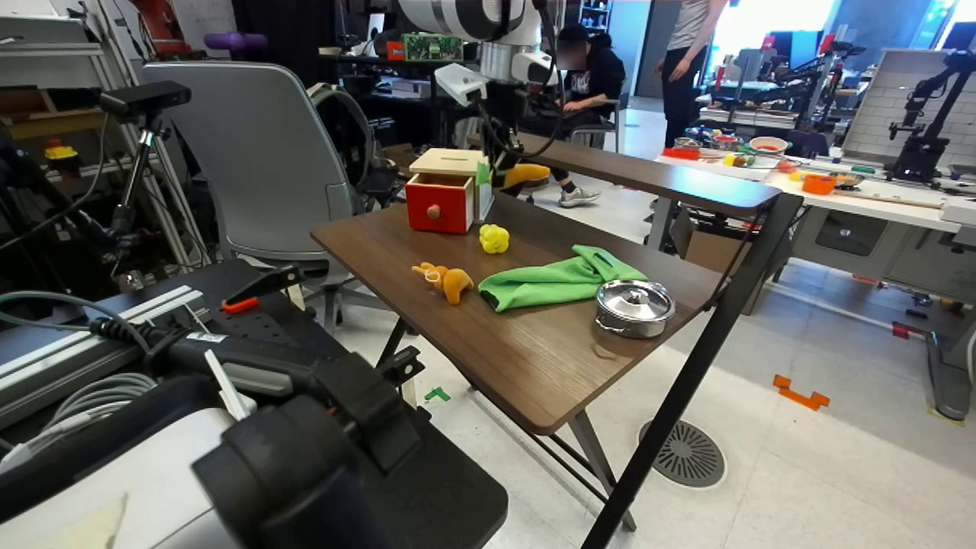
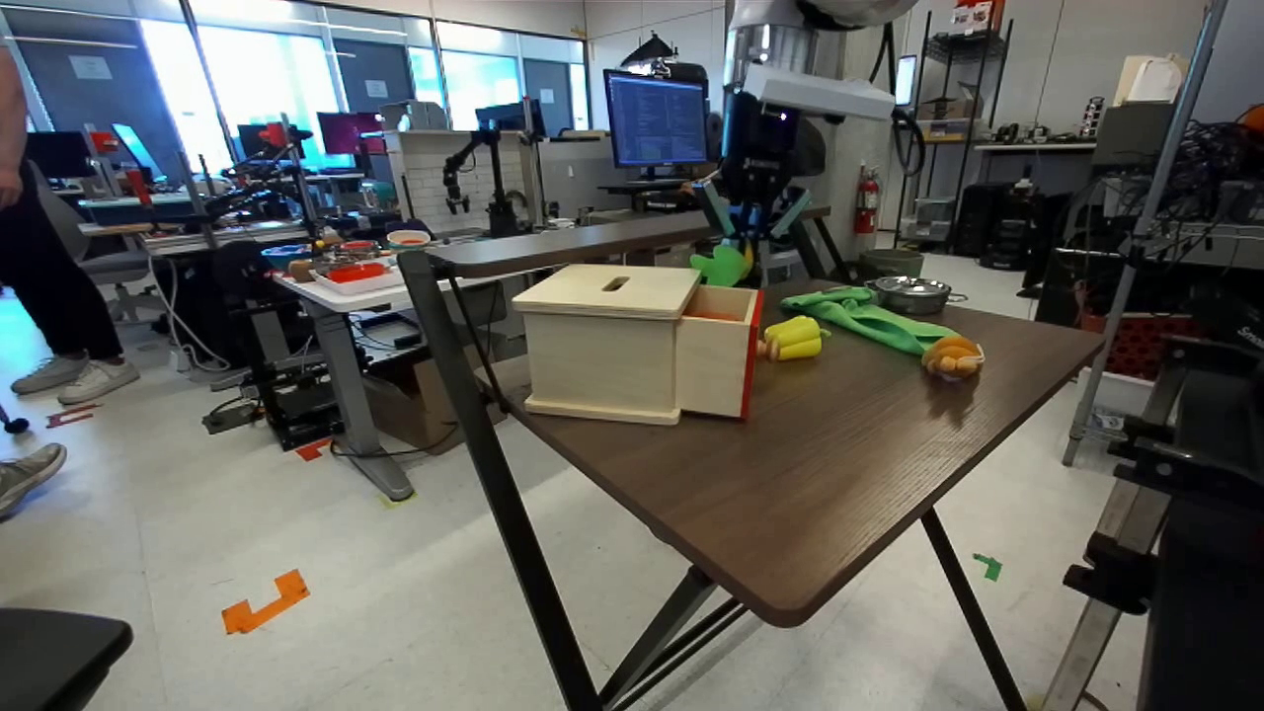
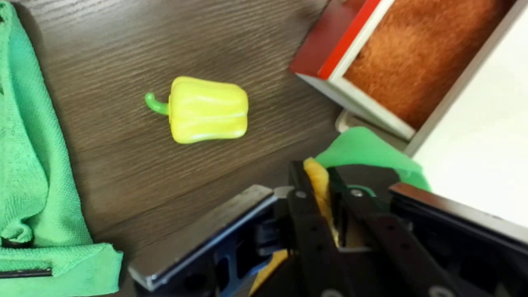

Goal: Move the carrot plush forward

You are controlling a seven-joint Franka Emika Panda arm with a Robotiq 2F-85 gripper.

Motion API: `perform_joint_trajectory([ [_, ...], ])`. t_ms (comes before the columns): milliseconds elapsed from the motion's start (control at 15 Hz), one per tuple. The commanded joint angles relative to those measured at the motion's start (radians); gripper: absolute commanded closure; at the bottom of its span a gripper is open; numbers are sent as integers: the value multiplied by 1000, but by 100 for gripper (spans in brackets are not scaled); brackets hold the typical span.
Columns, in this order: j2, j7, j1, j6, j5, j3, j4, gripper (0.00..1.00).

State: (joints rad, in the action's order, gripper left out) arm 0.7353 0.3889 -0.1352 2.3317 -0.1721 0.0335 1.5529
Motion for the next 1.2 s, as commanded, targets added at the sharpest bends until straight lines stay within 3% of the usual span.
perform_joint_trajectory([
  [0, -152, -20, -28, -24, 40, -16, 175, 97],
  [467, -294, -66, -39, -87, 84, -56, 375, 97],
  [1133, -255, -115, -45, -83, 138, -64, 489, 97],
])
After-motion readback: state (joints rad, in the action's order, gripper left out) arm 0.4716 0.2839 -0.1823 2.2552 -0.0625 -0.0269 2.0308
